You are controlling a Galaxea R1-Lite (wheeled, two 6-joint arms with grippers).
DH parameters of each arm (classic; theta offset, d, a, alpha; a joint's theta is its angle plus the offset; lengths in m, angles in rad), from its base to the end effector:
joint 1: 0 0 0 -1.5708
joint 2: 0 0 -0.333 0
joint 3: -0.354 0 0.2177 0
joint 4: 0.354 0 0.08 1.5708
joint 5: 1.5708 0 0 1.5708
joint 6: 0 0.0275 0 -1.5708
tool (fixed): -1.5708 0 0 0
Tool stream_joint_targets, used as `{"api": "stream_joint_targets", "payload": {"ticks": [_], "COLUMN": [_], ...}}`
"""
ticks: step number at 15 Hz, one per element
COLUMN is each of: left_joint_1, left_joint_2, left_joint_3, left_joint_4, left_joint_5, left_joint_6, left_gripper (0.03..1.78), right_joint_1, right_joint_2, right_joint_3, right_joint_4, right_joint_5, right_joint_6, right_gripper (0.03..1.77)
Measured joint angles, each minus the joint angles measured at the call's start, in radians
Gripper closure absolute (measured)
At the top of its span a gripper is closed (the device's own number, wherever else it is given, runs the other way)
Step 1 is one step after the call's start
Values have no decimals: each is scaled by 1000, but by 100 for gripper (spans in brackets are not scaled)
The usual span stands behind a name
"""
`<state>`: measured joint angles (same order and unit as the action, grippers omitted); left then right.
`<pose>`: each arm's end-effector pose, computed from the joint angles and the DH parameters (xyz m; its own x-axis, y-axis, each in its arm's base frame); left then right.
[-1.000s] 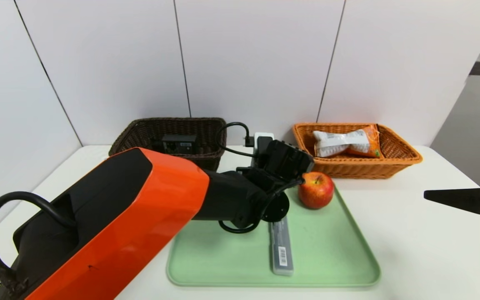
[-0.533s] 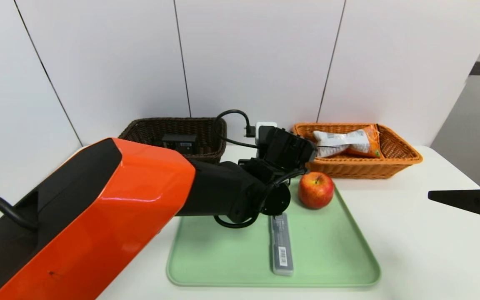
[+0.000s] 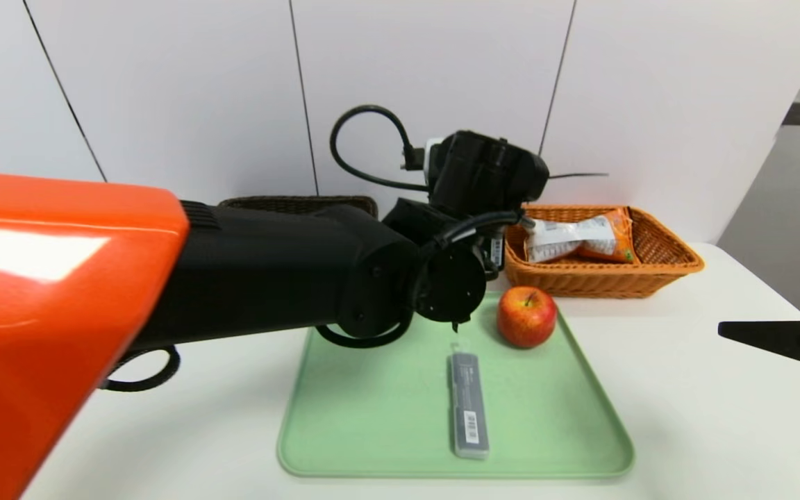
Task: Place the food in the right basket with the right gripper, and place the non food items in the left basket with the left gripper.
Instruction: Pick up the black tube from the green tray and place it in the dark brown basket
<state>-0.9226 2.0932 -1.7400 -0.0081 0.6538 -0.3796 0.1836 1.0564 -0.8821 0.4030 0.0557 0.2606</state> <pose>0.3029 -0.3723 0.2543 0.9358 -0.2283 -0.2685 0.1911 0.9688 -0.1576 0.1378 0.0271 0.2702 0.8124 0.2075 -0.5449 -0.0822 0.9660 0.2453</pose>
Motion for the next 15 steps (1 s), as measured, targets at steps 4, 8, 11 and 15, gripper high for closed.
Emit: {"api": "stream_joint_targets", "payload": {"ticks": [4, 8, 11, 15], "left_joint_1": [111, 298, 431, 556], "left_joint_2": [-124, -199, -219, -216], "left_joint_3": [-8, -7, 10, 61], "left_joint_4": [13, 12, 20, 38], "left_joint_5": [-1, -51, -91, -174], "left_joint_6": [46, 67, 67, 65], "left_gripper": [133, 133, 133, 133], "right_joint_1": [1, 1, 1, 1], "right_joint_2": [-2, -3, -2, -3], "right_joint_3": [0, -7, -9, -3], "right_joint_4": [-1, -1, -2, 0], "right_joint_5": [0, 0, 0, -1], "right_joint_6": [-4, -4, -4, -3], "right_gripper": [9, 9, 9, 9]}}
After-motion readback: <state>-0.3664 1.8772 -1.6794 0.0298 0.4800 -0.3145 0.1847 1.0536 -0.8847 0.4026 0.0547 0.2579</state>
